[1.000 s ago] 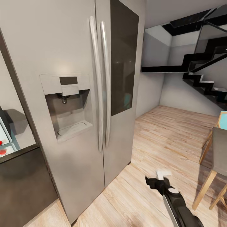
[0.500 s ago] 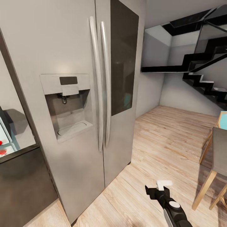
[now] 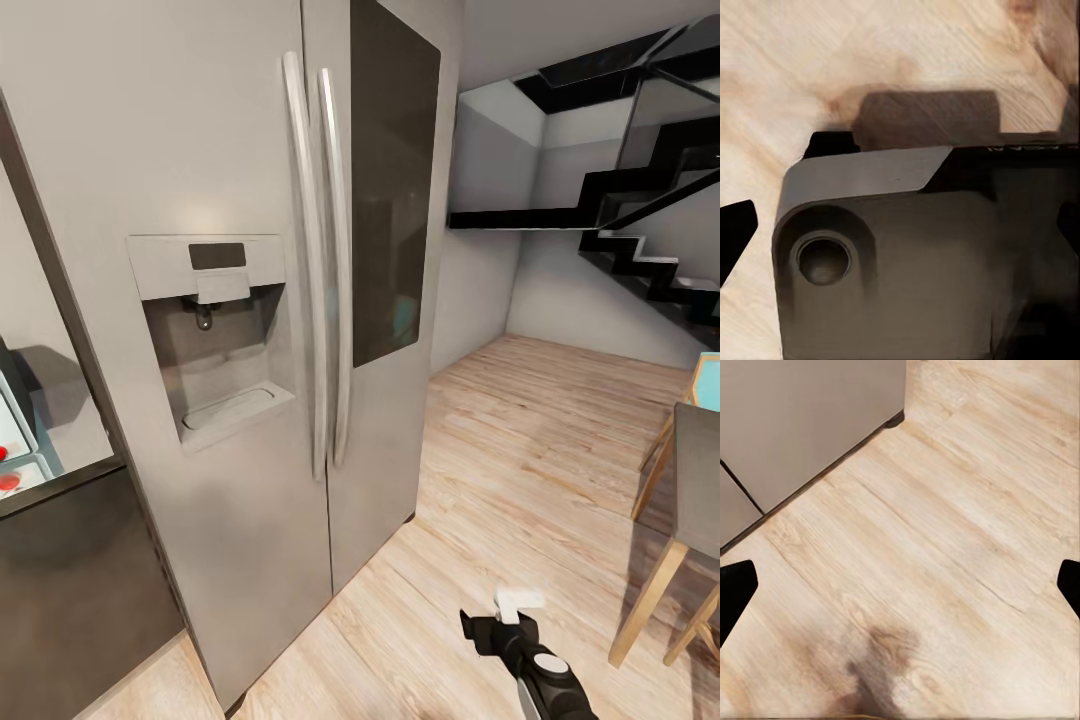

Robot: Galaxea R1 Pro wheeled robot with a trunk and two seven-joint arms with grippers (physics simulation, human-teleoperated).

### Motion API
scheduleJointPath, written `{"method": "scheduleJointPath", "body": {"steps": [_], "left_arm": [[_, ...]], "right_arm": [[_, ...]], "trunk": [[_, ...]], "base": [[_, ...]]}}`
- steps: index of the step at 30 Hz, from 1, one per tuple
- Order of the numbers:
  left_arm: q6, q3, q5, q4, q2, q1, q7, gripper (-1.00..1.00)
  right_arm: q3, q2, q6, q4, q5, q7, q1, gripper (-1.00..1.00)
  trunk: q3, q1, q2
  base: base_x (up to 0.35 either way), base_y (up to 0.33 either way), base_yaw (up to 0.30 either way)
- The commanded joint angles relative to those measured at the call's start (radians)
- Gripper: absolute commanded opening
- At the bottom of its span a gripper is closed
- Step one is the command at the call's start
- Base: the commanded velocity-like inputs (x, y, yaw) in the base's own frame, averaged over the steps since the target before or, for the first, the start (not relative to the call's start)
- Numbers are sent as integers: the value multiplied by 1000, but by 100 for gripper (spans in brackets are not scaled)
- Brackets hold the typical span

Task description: Put the three can of soda from the living room inside the tash can in the kitchen.

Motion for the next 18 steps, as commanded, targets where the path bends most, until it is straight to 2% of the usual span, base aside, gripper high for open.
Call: {"method": "scheduleJointPath", "body": {"steps": [1,2,3,9,11,14,16,18], "left_arm": [[30,0,0,-112,0,2,0,100],[45,-1,0,-171,0,3,0,100],[76,-2,0,-288,-1,8,0,100],[176,-4,5,-603,-2,41,-1,100],[224,-5,7,-777,-3,50,-2,100],[266,-6,15,-910,-3,54,-6,100],[301,-6,24,-1030,-2,55,-12,100],[323,-7,27,-1094,-2,55,-13,100]], "right_arm": [[0,0,0,8,0,0,0,100],[-1,-1,0,11,0,0,0,100],[-1,-1,-1,17,0,0,0,100],[-1,-1,-1,24,0,1,0,100],[4,0,-1,25,0,1,0,100],[6,1,-1,26,1,1,0,100],[8,1,0,26,1,1,0,100],[8,1,0,26,2,1,0,100]], "trunk": [[0,0,0],[0,0,0],[0,0,0],[0,0,0],[0,0,0],[0,0,0],[0,0,0],[0,0,0]], "base": [[0,0,0],[0,0,0],[0,0,0],[0,0,0],[0,0,0],[0,0,0],[0,0,0],[0,0,0]]}}
